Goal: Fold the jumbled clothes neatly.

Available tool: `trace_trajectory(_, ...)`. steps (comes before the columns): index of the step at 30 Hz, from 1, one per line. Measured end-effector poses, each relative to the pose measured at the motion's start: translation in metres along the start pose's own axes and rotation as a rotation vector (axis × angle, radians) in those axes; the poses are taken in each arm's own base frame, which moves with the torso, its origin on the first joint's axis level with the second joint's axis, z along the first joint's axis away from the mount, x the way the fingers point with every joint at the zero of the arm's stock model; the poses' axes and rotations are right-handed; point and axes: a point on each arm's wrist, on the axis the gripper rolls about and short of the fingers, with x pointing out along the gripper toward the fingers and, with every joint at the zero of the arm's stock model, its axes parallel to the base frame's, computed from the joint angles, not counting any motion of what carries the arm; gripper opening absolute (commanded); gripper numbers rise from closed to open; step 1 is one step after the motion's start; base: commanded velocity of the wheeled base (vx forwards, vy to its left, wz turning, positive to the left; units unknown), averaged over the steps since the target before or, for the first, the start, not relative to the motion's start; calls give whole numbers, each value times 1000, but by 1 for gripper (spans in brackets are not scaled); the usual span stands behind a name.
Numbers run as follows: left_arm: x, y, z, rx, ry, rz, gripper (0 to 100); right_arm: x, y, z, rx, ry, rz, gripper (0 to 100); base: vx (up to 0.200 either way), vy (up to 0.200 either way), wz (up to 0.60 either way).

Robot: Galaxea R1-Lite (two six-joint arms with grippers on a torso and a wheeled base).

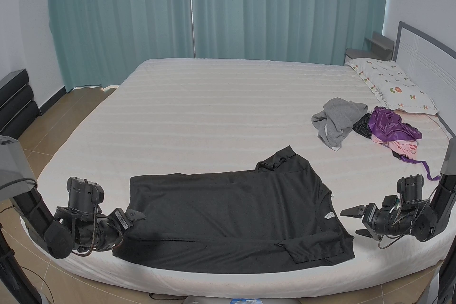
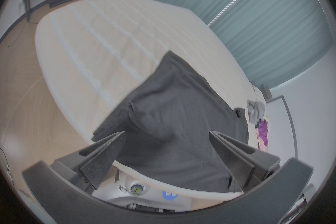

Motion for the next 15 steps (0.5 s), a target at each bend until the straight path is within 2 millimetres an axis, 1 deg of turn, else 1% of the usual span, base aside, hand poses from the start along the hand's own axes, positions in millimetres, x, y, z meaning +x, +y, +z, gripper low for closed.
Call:
trace_trajectory(6, 0, 2, -12, 20, 82, -18, 100, 0, -1, -1, 1, 3, -2, 100, 0, 0, 0)
trace_trajectory(11, 13, 6, -19, 37, 108, 22, 100, 0, -1, -2, 1, 7, -4, 100, 0, 0, 0)
trace_trajectory(15, 26, 2, -20, 46, 93, 30, 100, 0, -1, -2, 2, 8, -5, 100, 0, 0, 0)
